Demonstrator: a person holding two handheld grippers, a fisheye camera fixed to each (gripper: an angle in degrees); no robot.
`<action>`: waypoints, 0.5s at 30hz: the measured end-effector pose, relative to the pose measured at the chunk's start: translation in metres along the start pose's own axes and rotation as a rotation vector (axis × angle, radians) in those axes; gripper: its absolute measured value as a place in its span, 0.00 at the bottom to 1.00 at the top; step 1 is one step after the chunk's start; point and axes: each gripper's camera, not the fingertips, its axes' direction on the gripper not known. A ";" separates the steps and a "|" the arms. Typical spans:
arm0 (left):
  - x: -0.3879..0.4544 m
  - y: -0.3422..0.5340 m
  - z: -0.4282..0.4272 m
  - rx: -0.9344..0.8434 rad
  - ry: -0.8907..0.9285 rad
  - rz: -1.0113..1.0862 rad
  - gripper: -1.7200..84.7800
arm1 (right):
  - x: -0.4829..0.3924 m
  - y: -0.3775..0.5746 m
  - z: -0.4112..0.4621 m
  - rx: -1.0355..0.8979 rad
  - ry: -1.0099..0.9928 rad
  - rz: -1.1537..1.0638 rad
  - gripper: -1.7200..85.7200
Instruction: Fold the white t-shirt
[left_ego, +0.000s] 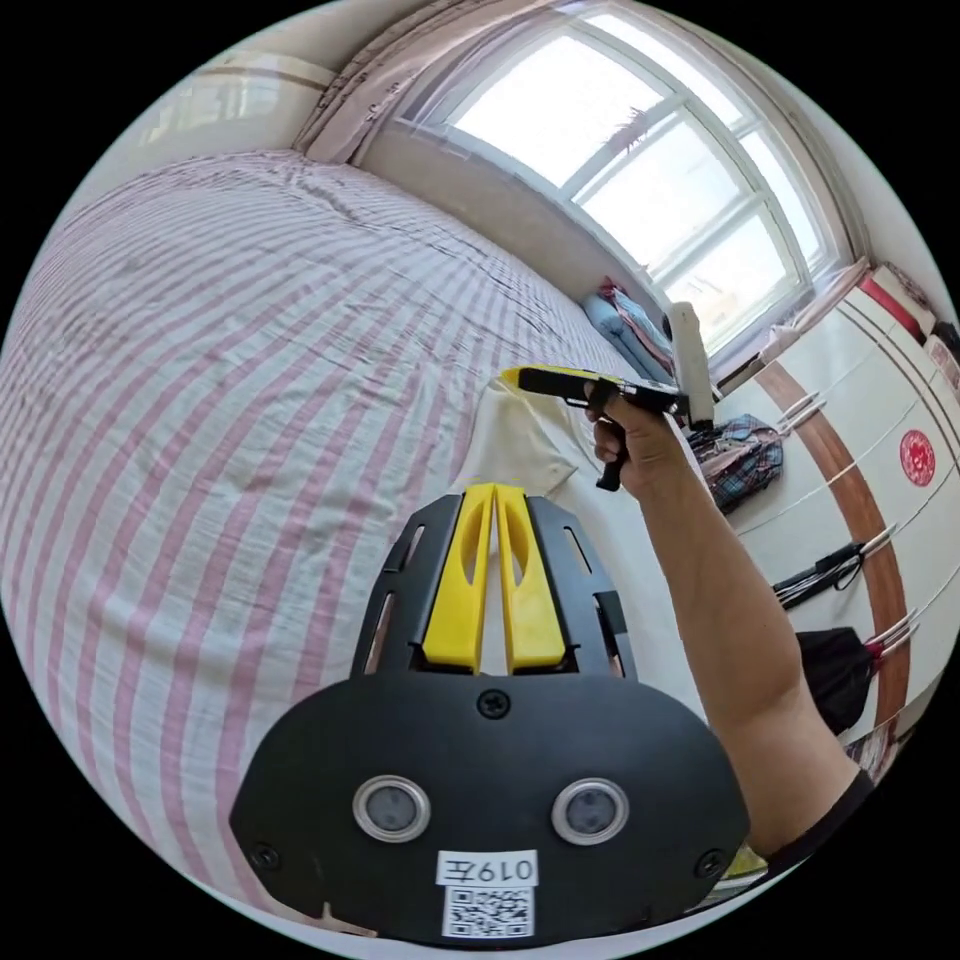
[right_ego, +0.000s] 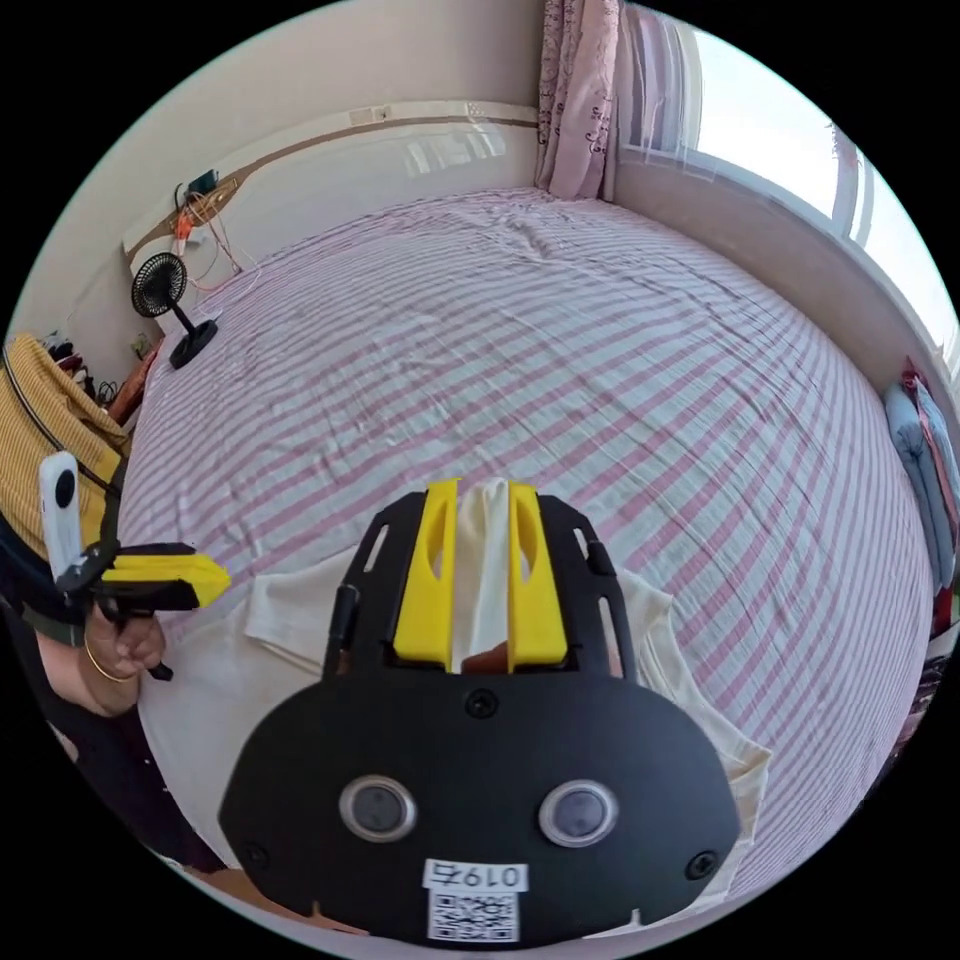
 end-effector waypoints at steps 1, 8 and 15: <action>0.007 0.001 0.007 -0.011 0.023 0.032 0.03 | 0.006 -0.003 0.001 0.003 -0.022 0.036 0.09; 0.014 0.000 0.037 -0.150 -0.031 0.019 0.03 | 0.022 -0.016 0.019 -0.055 -0.028 0.085 0.02; 0.021 -0.003 0.041 -0.175 -0.069 0.003 0.03 | 0.027 -0.023 0.034 -0.079 0.031 0.060 0.04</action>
